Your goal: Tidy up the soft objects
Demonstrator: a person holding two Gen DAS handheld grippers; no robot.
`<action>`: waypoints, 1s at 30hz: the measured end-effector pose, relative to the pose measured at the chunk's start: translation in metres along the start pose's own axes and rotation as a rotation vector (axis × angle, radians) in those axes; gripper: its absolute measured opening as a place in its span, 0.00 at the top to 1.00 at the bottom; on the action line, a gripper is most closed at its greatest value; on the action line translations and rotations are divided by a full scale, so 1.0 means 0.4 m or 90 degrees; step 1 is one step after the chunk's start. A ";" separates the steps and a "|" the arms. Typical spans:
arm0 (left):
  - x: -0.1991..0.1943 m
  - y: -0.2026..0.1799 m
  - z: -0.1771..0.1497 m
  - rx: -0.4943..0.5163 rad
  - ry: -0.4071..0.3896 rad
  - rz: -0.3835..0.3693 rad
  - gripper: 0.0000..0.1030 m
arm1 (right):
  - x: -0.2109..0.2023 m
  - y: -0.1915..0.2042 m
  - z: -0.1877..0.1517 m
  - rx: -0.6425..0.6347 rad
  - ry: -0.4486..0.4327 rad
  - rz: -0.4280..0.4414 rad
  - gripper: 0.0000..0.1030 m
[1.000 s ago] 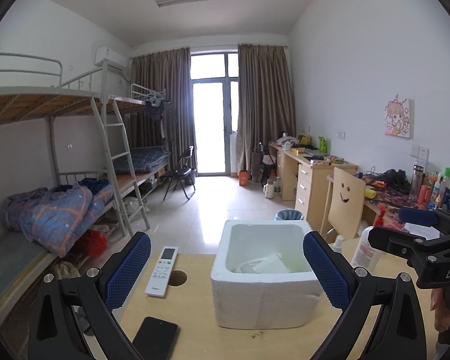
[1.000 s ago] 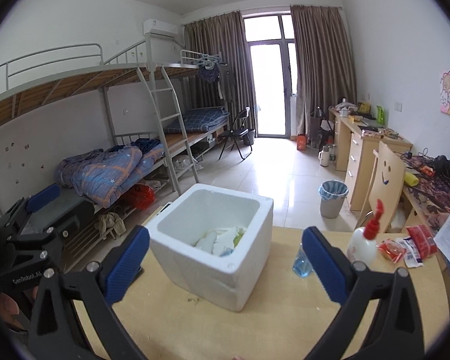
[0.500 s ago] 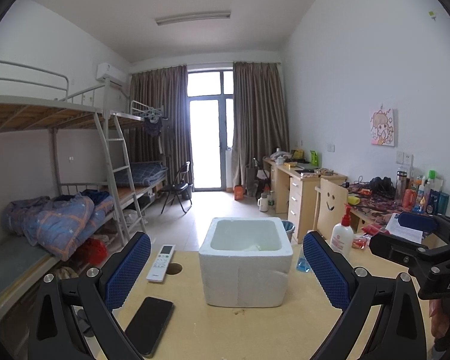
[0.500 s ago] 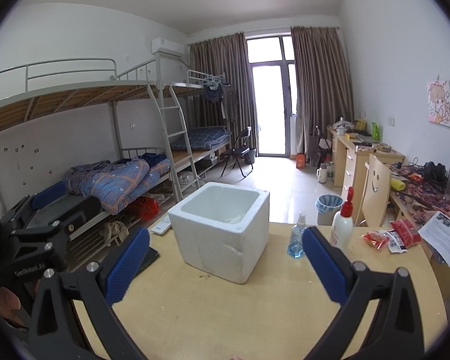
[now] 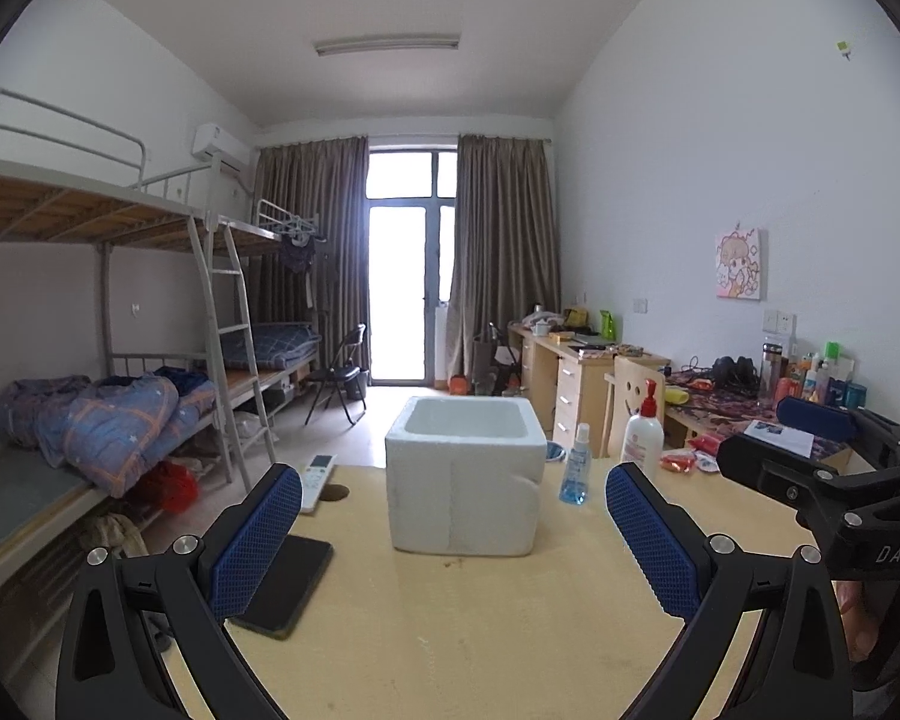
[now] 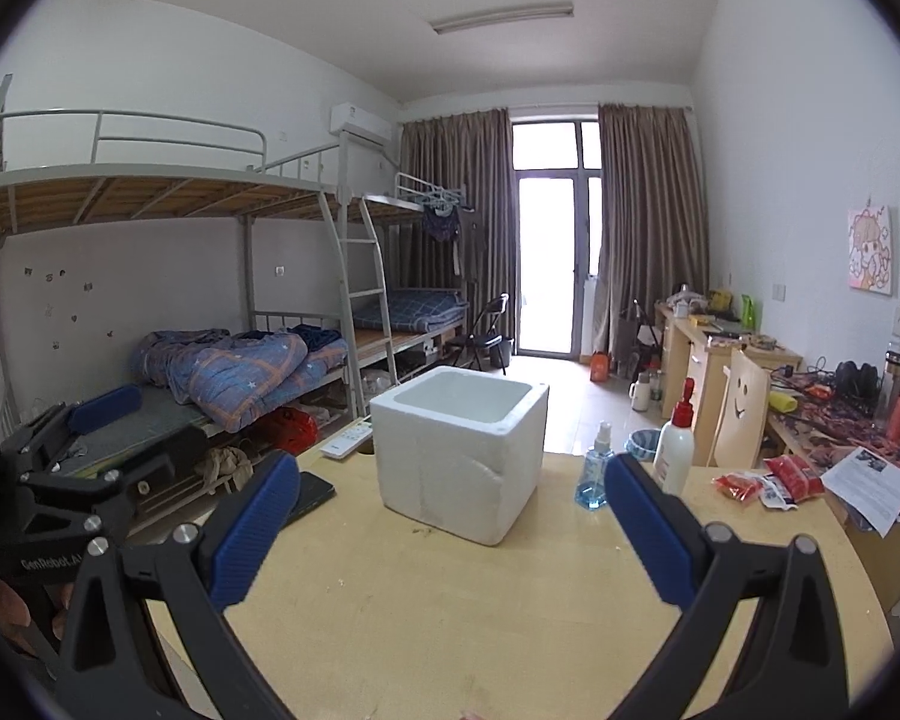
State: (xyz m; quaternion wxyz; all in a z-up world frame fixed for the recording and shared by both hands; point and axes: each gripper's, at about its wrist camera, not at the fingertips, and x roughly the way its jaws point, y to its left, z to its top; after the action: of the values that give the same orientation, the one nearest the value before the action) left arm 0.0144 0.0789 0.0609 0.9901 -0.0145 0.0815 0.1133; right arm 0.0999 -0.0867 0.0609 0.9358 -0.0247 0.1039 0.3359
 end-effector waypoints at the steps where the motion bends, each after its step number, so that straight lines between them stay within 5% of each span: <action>1: -0.002 -0.001 -0.006 -0.001 0.002 -0.002 0.01 | -0.003 0.002 -0.006 0.000 -0.002 -0.002 0.00; 17: -0.065 -0.018 -0.191 0.013 -0.003 -0.027 0.01 | -0.080 0.027 -0.157 -0.001 -0.026 -0.046 0.00; 30: -0.106 -0.035 -0.242 0.005 0.004 -0.030 0.01 | -0.148 0.047 -0.227 0.005 -0.022 -0.063 0.00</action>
State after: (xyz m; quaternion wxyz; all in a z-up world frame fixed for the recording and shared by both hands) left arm -0.0385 0.0511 -0.0273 0.9923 -0.0128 0.0845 0.0893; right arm 0.0272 -0.1198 -0.0148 0.9530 -0.0201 0.0875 0.2894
